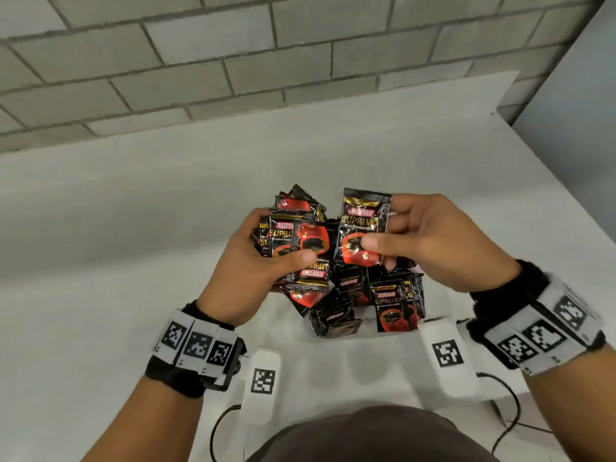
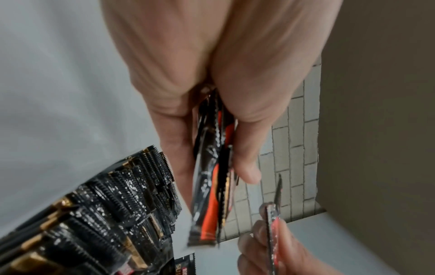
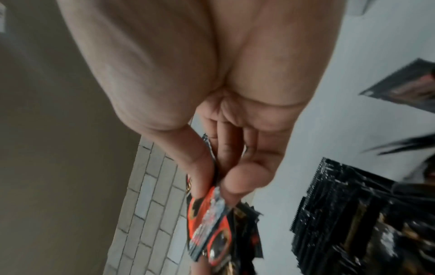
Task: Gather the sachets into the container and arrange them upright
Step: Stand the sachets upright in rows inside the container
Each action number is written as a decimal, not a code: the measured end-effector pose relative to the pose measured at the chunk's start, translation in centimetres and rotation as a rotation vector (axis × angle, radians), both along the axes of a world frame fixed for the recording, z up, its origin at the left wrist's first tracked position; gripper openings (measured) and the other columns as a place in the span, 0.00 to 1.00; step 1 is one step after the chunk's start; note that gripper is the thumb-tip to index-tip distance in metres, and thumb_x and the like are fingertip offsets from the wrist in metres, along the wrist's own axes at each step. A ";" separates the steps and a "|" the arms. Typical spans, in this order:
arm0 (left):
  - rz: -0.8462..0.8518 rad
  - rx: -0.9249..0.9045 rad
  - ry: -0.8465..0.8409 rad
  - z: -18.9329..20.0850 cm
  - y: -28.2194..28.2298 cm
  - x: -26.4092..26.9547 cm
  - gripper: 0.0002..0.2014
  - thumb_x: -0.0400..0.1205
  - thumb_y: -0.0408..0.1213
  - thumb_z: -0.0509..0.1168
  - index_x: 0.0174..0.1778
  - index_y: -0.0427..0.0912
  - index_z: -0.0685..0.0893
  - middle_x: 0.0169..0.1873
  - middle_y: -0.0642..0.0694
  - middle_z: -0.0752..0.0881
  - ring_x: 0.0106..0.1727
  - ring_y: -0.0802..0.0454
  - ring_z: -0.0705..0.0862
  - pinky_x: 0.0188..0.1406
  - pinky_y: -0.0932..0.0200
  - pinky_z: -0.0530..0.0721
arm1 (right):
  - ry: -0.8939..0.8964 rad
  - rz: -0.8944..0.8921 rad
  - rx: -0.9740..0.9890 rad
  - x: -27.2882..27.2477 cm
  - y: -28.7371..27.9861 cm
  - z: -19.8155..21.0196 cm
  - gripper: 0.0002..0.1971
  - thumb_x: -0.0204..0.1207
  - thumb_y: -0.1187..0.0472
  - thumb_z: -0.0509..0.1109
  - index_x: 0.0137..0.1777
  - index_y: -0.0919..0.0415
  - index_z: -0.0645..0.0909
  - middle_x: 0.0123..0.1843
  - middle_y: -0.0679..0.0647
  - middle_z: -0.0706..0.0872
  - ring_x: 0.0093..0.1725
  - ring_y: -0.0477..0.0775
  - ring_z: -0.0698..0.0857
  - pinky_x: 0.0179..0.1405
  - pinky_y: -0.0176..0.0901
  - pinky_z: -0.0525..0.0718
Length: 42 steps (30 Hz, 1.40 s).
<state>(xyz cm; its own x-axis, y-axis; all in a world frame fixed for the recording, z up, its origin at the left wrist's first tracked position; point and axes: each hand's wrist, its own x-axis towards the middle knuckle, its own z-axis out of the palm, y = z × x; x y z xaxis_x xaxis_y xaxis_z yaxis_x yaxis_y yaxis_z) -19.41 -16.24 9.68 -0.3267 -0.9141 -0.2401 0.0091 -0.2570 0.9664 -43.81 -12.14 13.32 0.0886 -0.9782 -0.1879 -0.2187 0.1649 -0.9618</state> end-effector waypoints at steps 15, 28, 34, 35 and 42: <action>-0.029 -0.076 -0.058 0.3 -0.4 0.8 0.36 0.63 0.41 0.86 0.67 0.47 0.83 0.59 0.41 0.92 0.60 0.39 0.91 0.61 0.35 0.88 | 0.201 -0.138 -0.028 -2.0 0.9 -2.8 0.15 0.79 0.66 0.75 0.61 0.49 0.81 0.35 0.48 0.88 0.29 0.59 0.89 0.38 0.62 0.92; 0.013 -0.044 -0.050 -0.9 -0.5 1.7 0.37 0.59 0.40 0.86 0.66 0.46 0.83 0.58 0.40 0.92 0.60 0.37 0.92 0.58 0.34 0.89 | 0.586 0.041 -0.008 1.3 1.0 -6.6 0.06 0.71 0.62 0.83 0.43 0.55 0.88 0.34 0.49 0.90 0.36 0.47 0.88 0.68 0.39 0.74; 0.025 -0.036 -0.053 -1.0 -0.4 2.0 0.36 0.64 0.35 0.88 0.67 0.44 0.82 0.58 0.40 0.92 0.58 0.37 0.92 0.54 0.38 0.91 | 0.656 0.072 -0.006 0.9 0.5 -6.6 0.09 0.69 0.64 0.84 0.38 0.58 0.85 0.31 0.44 0.85 0.34 0.41 0.84 0.70 0.44 0.77; 0.031 -0.036 -0.057 -1.0 -0.4 2.1 0.35 0.65 0.34 0.88 0.67 0.43 0.82 0.57 0.40 0.92 0.58 0.38 0.92 0.54 0.38 0.91 | 0.683 0.106 0.009 1.0 0.5 -6.7 0.08 0.69 0.63 0.83 0.38 0.58 0.85 0.31 0.43 0.84 0.33 0.39 0.82 0.71 0.46 0.76; 0.008 -0.054 -0.082 -0.8 -0.4 1.8 0.34 0.65 0.34 0.83 0.68 0.44 0.81 0.57 0.41 0.92 0.57 0.40 0.93 0.54 0.38 0.91 | 0.680 0.117 0.074 -0.1 0.3 -5.8 0.19 0.64 0.56 0.87 0.47 0.51 0.80 0.34 0.50 0.89 0.33 0.46 0.87 0.37 0.38 0.80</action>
<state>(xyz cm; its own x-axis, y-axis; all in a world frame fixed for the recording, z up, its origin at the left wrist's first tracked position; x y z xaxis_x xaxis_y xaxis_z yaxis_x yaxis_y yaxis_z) -17.64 -16.60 8.86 -0.3001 -0.9291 -0.2161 -0.0692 -0.2048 0.9764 -43.93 -11.80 7.56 0.0316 -0.9520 -0.3044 -0.7893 0.1631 -0.5919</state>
